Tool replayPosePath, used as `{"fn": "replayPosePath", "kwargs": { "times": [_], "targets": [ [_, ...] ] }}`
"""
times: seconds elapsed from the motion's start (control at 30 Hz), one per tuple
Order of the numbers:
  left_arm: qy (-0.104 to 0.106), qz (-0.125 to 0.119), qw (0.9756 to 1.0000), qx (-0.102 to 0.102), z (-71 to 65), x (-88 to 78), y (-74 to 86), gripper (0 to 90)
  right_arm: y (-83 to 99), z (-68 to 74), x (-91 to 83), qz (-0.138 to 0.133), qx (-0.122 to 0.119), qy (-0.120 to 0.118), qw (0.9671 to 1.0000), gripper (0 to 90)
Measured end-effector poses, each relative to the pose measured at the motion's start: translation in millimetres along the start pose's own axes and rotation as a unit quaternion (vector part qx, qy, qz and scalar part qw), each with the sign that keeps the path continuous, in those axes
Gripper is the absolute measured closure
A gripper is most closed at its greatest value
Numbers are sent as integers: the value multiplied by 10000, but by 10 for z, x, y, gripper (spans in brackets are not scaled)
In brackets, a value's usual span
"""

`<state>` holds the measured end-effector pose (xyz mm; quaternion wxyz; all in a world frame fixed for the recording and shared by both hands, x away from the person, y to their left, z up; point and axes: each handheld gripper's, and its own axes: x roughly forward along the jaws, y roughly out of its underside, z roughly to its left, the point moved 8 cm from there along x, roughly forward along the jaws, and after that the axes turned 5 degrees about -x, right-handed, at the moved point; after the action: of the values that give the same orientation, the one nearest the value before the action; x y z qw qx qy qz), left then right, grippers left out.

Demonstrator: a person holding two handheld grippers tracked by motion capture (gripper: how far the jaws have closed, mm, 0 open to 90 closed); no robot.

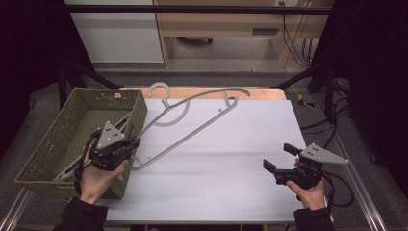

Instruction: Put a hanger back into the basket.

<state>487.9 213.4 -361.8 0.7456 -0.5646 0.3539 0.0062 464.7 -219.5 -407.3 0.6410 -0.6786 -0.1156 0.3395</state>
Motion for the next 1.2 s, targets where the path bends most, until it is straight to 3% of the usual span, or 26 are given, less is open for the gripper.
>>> {"fn": "replayPosePath", "kwargs": {
  "times": [0.23, 0.43, 0.6, 0.93, 1.2],
  "targets": [
    [-148, 113, 9997, -141, 390, -112, 26, 827, 22, -2, 23, 62, -13, -4, 10000, 23],
    [-420, 94, 9988, -232, 712, -230, 36, 826, 23, -8, 32, 54, 12, 25, 10000, 23],
    [-729, 155, 9970, -192, 960, -305, 57, 826, 31, -12, 38, 78, -9, 18, 10000, 23],
    [-1089, 246, 9934, -266, 1338, -422, 247, 826, 26, -19, 38, 69, 16, 41, 10000, 23],
    [-1256, 407, 9907, -342, 1522, -458, 385, 826, 29, -20, 44, 84, 11, 48, 10000, 23]
  ]
}}
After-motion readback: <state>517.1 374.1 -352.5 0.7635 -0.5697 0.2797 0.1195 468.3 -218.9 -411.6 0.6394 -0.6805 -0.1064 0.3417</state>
